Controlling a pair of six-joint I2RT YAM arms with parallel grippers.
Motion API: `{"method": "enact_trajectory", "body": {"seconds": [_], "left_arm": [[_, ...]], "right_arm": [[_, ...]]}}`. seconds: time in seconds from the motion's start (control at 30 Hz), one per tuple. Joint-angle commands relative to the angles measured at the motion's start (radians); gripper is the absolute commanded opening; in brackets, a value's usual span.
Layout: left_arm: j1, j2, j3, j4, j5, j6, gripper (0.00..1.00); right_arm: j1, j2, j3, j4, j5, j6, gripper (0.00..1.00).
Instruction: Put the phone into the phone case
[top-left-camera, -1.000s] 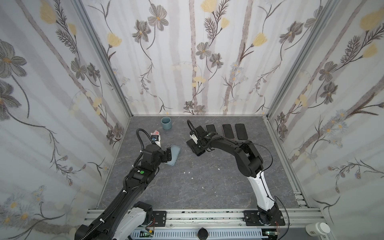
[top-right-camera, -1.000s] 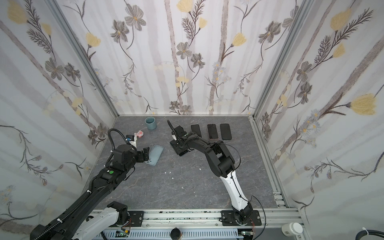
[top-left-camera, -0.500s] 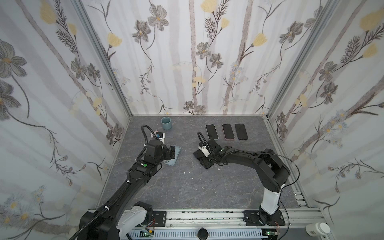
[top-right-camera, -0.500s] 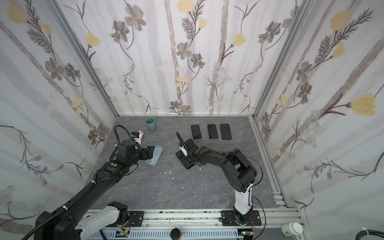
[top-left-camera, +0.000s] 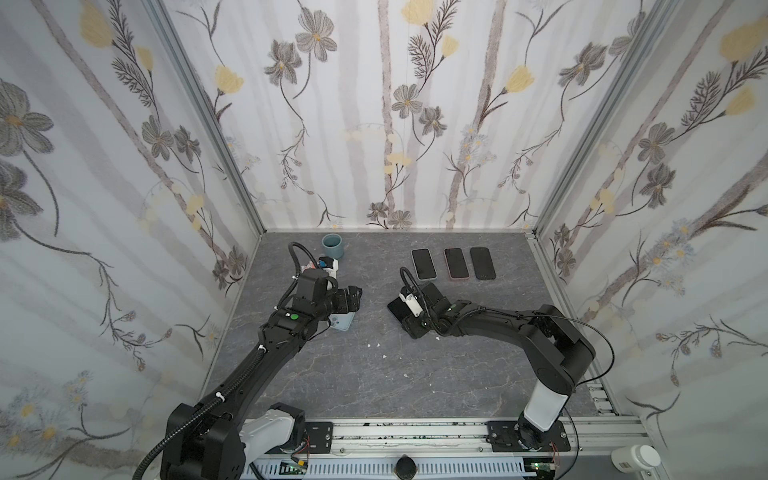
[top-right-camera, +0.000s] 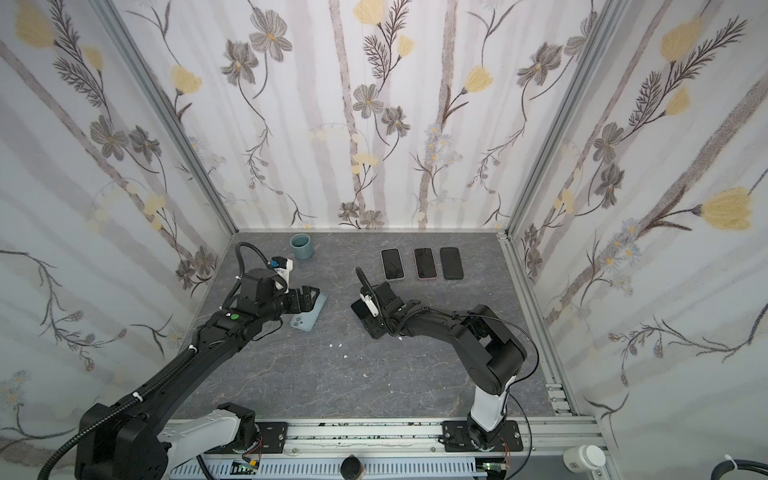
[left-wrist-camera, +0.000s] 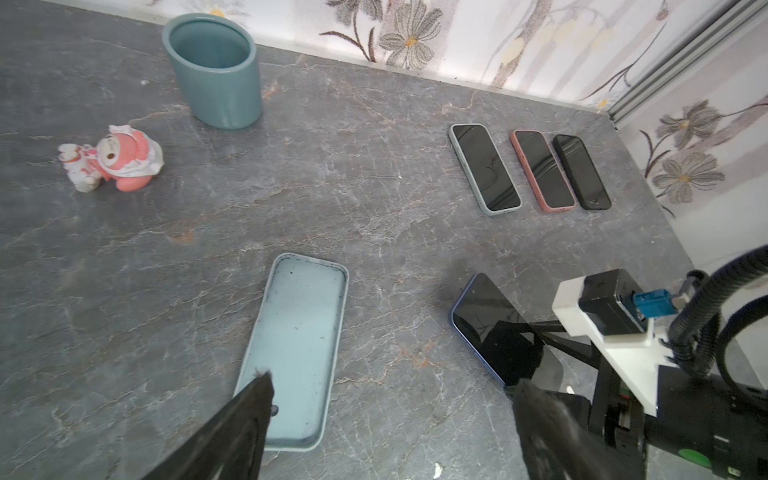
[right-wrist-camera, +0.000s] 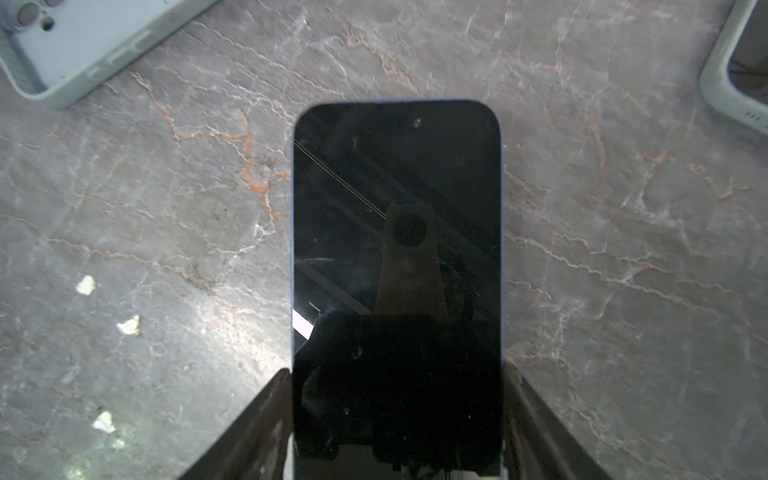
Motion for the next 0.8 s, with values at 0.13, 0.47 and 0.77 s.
{"method": "enact_trajectory", "body": {"seconds": [0.13, 0.47, 0.77], "left_arm": [[0.001, 0.071, 0.066, 0.005, 0.177, -0.094, 0.88], [-0.001, 0.165, 0.107, 0.027, 0.443, -0.145, 0.79], [-0.010, 0.188, 0.102, 0.020, 0.551, -0.143, 0.72]], "right_arm": [[0.014, -0.104, -0.051, 0.114, 0.004, -0.035, 0.56], [0.082, -0.208, -0.101, 0.221, -0.036, -0.118, 0.57], [0.132, -0.251, -0.096, 0.264, -0.091, -0.153, 0.57]]}}
